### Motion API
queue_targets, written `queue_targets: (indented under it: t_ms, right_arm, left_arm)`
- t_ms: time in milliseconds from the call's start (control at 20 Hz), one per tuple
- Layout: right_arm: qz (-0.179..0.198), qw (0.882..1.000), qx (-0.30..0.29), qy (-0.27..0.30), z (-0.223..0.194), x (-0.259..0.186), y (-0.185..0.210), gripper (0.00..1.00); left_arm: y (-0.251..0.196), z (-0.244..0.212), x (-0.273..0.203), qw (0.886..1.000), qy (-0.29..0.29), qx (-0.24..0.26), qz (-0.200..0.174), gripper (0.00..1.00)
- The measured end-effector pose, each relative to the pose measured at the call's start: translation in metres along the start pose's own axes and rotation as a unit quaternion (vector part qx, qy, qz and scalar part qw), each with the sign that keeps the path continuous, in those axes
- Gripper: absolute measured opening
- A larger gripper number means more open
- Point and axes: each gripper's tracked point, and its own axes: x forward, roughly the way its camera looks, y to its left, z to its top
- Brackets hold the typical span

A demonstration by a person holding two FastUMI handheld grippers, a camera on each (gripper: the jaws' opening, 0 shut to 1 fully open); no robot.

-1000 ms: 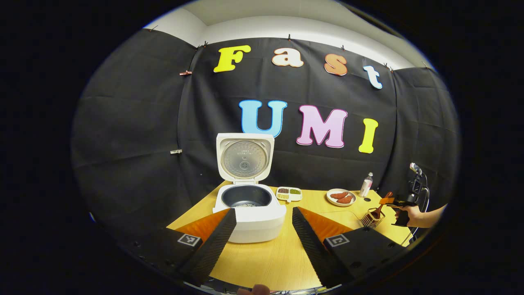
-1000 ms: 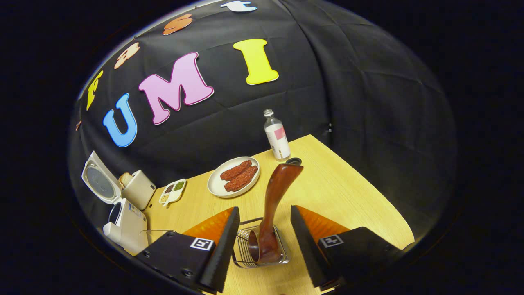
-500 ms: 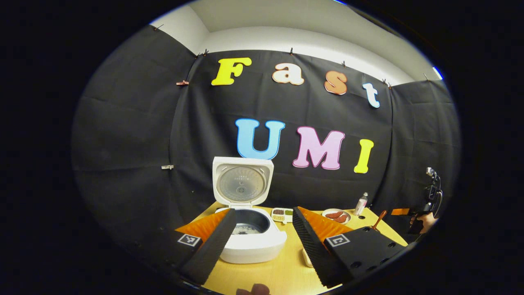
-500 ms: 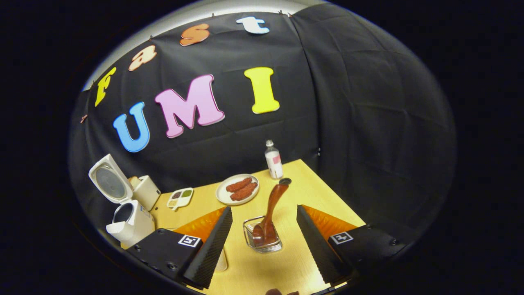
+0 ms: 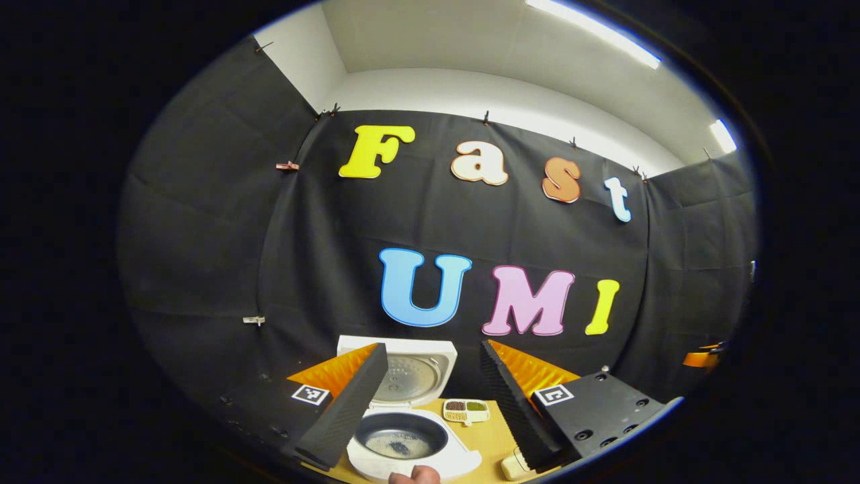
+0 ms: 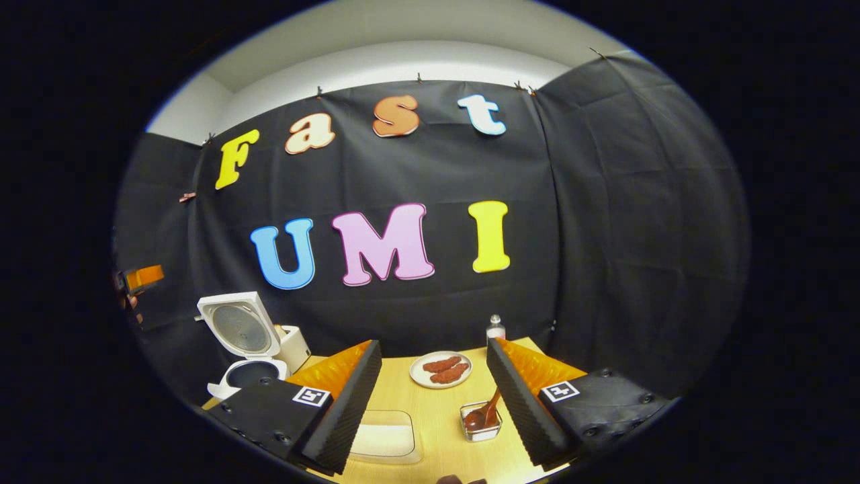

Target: Close the left gripper, press the button to open the rice cooker; take a wooden spoon from the chopstick holder with the right hand, scoop a spoonful of rice and pour it into the rice cooker, then put the wooden spoon back into the chopstick holder.

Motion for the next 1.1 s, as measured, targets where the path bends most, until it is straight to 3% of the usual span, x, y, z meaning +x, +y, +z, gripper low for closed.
queue_targets:
  t_ms: [300,650,900,1100]
  right_arm:
    - [0.009,0.999,-0.049,0.010,-0.005,-0.028,0.042,0.98]
    - [-0.027,0.997,-0.058,0.033,-0.017,-0.057,0.038,0.98]
    - [-0.058,0.996,-0.055,0.046,-0.024,-0.077,0.023,0.98]
    - [-0.065,0.995,-0.050,0.053,-0.024,-0.081,0.022,0.98]
  left_arm:
    - [0.027,-0.009,0.112,1.000,0.014,0.009,0.015,0.95]
    - [0.047,-0.049,0.210,0.997,0.047,0.037,0.038,0.95]
    - [0.059,-0.083,0.260,0.991,0.075,0.103,0.046,0.95]
    - [0.076,-0.119,0.275,0.985,0.115,0.108,0.066,0.94]
